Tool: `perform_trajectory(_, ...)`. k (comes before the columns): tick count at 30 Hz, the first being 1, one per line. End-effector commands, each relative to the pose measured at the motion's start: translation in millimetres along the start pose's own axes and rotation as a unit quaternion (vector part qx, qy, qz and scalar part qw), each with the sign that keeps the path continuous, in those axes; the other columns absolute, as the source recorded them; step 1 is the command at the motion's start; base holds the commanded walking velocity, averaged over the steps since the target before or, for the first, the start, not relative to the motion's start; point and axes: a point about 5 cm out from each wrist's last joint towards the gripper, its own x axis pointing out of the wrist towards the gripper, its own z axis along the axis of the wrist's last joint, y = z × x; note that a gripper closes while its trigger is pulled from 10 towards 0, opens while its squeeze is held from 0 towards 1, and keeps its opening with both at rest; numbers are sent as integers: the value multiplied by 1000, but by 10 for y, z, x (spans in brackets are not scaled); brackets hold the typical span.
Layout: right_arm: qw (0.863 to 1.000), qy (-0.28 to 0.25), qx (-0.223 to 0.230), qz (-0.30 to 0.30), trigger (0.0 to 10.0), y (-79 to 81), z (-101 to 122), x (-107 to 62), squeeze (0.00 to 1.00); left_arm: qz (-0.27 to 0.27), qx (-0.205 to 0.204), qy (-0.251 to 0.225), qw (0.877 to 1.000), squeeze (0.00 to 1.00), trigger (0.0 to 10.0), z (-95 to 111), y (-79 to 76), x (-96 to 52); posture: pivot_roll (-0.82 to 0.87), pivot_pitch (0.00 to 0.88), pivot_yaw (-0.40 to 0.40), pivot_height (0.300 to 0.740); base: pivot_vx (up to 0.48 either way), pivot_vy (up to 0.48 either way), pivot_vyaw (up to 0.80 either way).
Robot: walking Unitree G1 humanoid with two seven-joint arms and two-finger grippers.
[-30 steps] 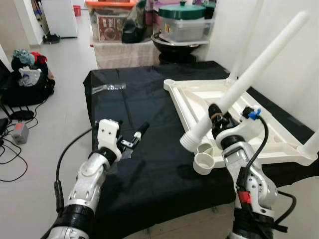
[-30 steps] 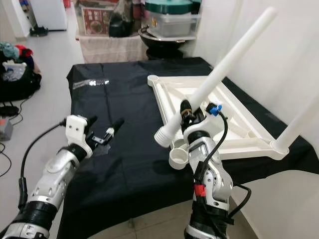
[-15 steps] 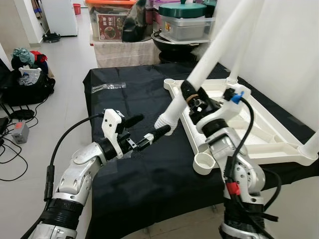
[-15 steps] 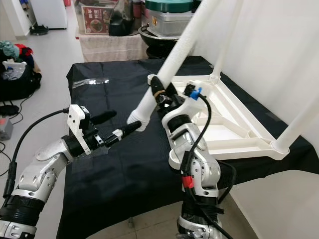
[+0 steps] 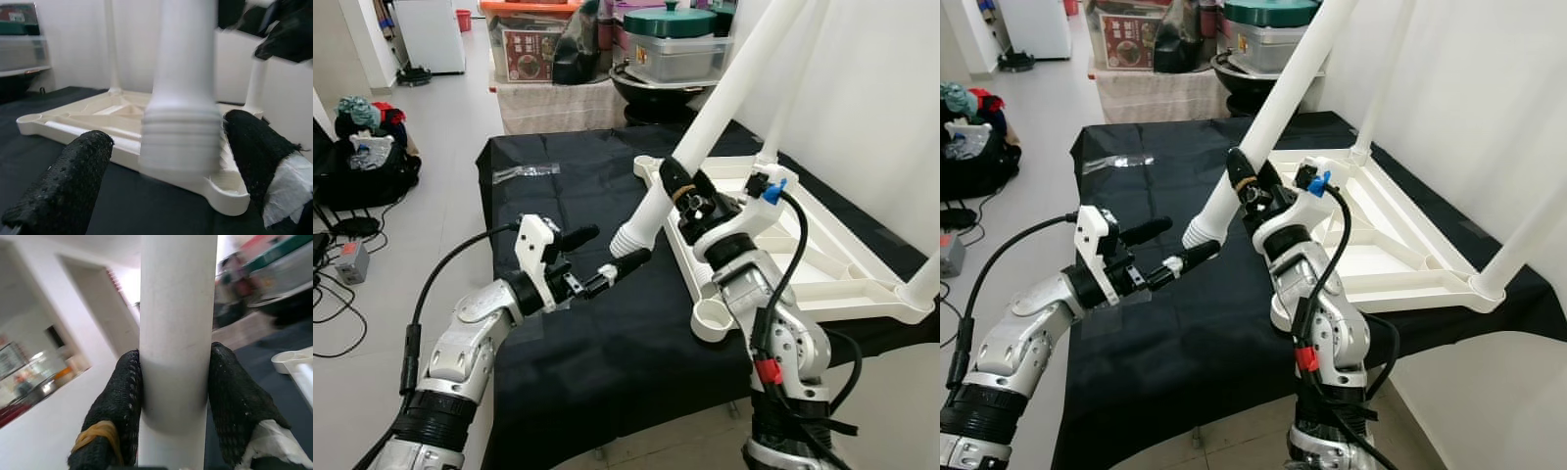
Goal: Building children table
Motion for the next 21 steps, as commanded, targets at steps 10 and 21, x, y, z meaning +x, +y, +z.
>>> perform_trajectory(10,993,44,30,106,0,349,-230,-42,0,-22,-14,10,1000,0,10000,-11,-65,49,29,0,-64,740,0,0,0)
perform_trajectory(21,993,45,22,104,0,335,-245,-32,0,-21,-7,6,1000,0,0,-26,-68,18,33,0,-70,740,0,0,0)
